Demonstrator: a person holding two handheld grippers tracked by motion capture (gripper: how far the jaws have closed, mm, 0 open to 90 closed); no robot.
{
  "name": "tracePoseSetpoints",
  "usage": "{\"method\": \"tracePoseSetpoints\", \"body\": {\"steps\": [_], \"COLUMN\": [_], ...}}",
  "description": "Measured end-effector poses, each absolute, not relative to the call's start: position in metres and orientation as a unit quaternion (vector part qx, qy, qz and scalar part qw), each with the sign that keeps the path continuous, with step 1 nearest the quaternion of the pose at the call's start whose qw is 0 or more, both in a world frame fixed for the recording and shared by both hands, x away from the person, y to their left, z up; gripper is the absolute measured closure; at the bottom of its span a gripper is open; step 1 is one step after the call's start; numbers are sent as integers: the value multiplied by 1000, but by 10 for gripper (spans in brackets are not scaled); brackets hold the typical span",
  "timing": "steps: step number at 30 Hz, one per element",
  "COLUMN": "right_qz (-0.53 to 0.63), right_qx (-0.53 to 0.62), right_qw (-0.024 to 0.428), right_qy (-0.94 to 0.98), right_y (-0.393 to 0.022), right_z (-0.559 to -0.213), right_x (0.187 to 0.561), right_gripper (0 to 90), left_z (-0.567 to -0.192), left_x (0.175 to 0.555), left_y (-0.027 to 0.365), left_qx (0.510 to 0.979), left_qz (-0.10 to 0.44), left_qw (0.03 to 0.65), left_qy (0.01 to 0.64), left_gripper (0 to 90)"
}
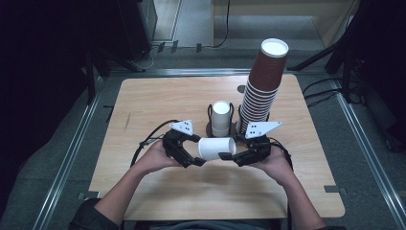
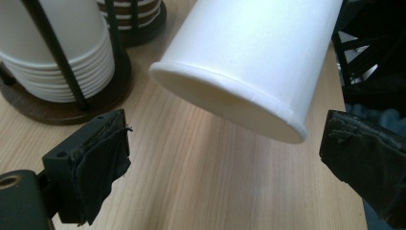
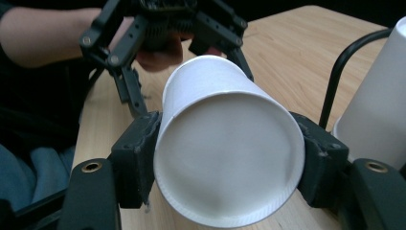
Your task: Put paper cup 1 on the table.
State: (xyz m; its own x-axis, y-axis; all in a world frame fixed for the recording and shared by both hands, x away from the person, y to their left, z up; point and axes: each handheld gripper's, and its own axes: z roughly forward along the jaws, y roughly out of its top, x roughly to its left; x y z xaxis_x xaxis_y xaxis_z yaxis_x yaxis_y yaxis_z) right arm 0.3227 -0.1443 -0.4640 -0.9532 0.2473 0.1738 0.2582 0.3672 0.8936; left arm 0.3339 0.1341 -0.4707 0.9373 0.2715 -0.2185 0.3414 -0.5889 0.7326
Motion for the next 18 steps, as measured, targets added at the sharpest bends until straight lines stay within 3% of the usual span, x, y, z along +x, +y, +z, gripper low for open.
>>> {"method": "tracePoseSetpoints", "body": {"steps": [11, 18], "right_qz": [-567, -569], "right_qx": [-150, -157], "right_qw": [37, 55], "right_qy": [-809, -805], "right_y": [-135, -132], "right_z": [-464, -467], "right_x": [323, 325], "right_gripper": [337, 339], "left_z": [-474, -471], "left_x": [330, 329], "left_y": [125, 132], "left_qx": [877, 865], "left_qz": [-56, -52], "left_qw": [446, 471], "left_qy": [171, 167], "left_gripper": [46, 154]}}
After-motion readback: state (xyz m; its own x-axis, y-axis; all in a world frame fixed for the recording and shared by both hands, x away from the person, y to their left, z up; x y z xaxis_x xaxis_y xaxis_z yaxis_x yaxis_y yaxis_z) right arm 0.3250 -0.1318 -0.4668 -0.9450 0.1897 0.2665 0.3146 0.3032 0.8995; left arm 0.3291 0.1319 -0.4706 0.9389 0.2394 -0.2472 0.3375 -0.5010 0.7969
